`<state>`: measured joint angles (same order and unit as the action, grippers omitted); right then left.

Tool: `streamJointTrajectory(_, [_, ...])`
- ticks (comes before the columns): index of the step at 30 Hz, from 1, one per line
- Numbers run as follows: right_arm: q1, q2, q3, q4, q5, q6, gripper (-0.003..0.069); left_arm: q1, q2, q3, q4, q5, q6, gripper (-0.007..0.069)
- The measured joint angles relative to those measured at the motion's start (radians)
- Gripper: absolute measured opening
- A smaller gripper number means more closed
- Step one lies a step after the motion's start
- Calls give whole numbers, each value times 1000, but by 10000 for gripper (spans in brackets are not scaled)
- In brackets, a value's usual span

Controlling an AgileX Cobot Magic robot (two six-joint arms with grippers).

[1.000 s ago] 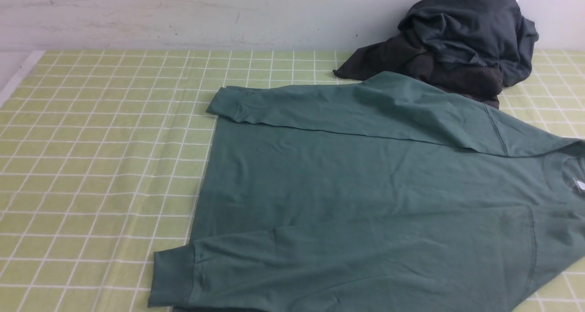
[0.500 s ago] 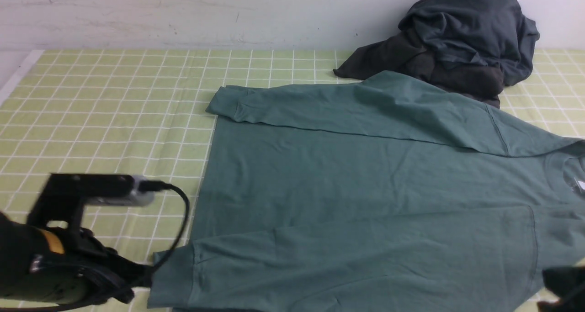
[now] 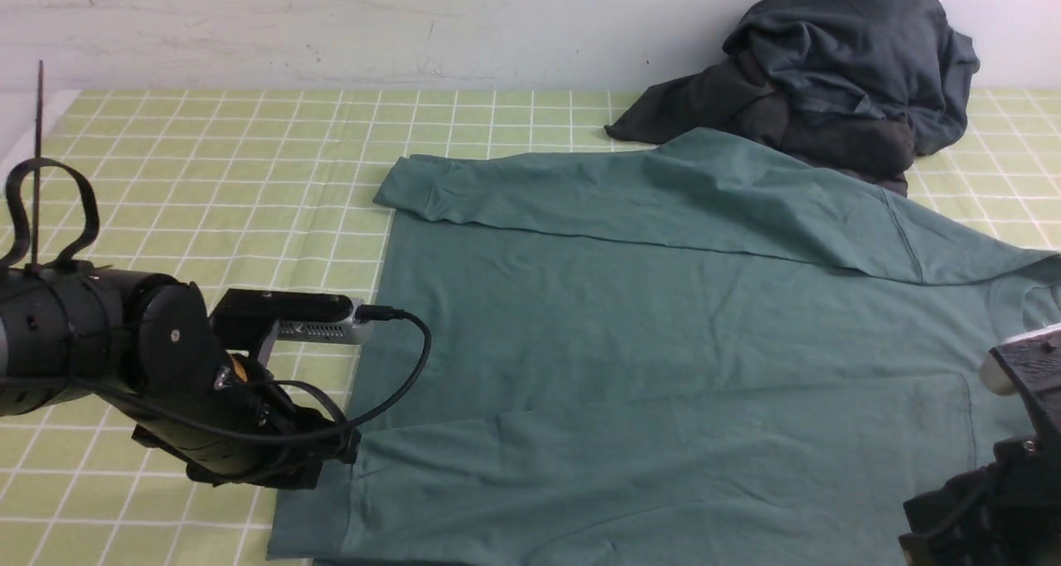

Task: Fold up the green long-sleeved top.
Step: Use the left arm to clamp the cuff closest to it, then use the left arm to drag and place the cuff at the centered position on the left edge of the fabric

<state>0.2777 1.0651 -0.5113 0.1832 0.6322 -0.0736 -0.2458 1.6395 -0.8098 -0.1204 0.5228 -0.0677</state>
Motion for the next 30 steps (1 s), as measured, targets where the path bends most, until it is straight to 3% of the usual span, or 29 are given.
streamJointTrajectory(4, [0, 0, 0, 24, -10, -1, -14, 0, 46, -16, -1, 3, -31, 277])
streamJointTrajectory(6, [0, 0, 0, 38, -15, -3, -14, -2, 55, -28, 0, 2, -39, 184])
streamJointTrajectory(7, [0, 0, 0, 41, -16, -4, -14, -3, 55, -30, -2, 2, -39, 175])
streamJointTrajectory(8, [0, 0, 0, 49, -22, -4, -14, -5, 56, -43, -4, 14, -39, 103])
streamJointTrajectory(11, [0, 0, 0, 52, -25, -4, -14, -7, 47, -82, -6, 55, -29, 35])
streamJointTrajectory(18, [0, 0, 0, 55, -31, -13, -14, -7, -59, -310, -7, 153, 37, 27])
streamJointTrajectory(23, [0, 0, 0, 55, -33, -27, -14, -7, -73, -459, -9, 89, 163, 27])
streamJointTrajectory(30, [0, 0, 0, 66, -33, -50, -14, -5, 174, -618, -8, 57, 191, 27])
